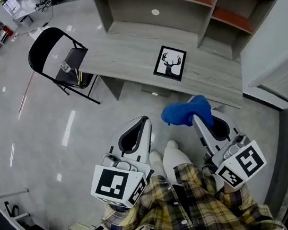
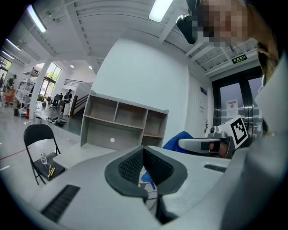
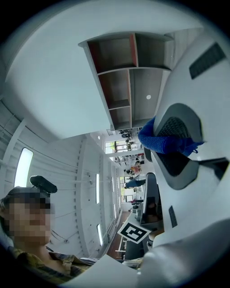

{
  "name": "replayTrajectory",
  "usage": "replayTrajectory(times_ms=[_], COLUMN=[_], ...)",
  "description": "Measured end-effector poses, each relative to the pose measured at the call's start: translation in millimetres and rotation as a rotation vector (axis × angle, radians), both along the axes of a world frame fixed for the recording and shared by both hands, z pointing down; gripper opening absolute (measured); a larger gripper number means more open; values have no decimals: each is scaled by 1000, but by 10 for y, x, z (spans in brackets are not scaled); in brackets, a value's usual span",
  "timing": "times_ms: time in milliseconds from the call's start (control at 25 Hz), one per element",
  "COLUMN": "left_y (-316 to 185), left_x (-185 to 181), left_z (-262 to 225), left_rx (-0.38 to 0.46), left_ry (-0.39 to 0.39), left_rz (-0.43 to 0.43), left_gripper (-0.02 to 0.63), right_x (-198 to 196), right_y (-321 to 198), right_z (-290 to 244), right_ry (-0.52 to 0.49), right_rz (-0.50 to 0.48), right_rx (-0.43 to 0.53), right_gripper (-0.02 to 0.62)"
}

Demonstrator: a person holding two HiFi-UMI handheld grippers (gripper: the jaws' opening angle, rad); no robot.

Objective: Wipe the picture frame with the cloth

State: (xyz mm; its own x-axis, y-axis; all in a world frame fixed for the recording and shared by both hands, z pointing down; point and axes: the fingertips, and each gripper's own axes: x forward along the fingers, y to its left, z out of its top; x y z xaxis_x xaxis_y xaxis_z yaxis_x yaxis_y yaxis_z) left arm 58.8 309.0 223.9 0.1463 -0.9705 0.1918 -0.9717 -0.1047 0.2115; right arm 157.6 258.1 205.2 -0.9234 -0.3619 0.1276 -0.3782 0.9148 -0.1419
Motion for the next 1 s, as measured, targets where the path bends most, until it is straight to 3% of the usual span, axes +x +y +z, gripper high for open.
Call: replayTrajectory(times_ms=[440, 800, 1000], left_y=[-691, -1808, -2397], left_x=[-502, -972, -1039], left_z=[201, 100, -26], left_rx=[-21, -6, -1], left_ry=[32, 15, -11], left_rz=[19, 53, 94], left_gripper=[4, 4, 5], right_x=[-471, -831, -921], right_y=[-756, -1803, -2340], right_z=[123, 94, 40], right_ry=[31, 45, 35], right_rz=[38, 83, 102], right_rx=[3, 10, 7], right_gripper=[41, 41, 41])
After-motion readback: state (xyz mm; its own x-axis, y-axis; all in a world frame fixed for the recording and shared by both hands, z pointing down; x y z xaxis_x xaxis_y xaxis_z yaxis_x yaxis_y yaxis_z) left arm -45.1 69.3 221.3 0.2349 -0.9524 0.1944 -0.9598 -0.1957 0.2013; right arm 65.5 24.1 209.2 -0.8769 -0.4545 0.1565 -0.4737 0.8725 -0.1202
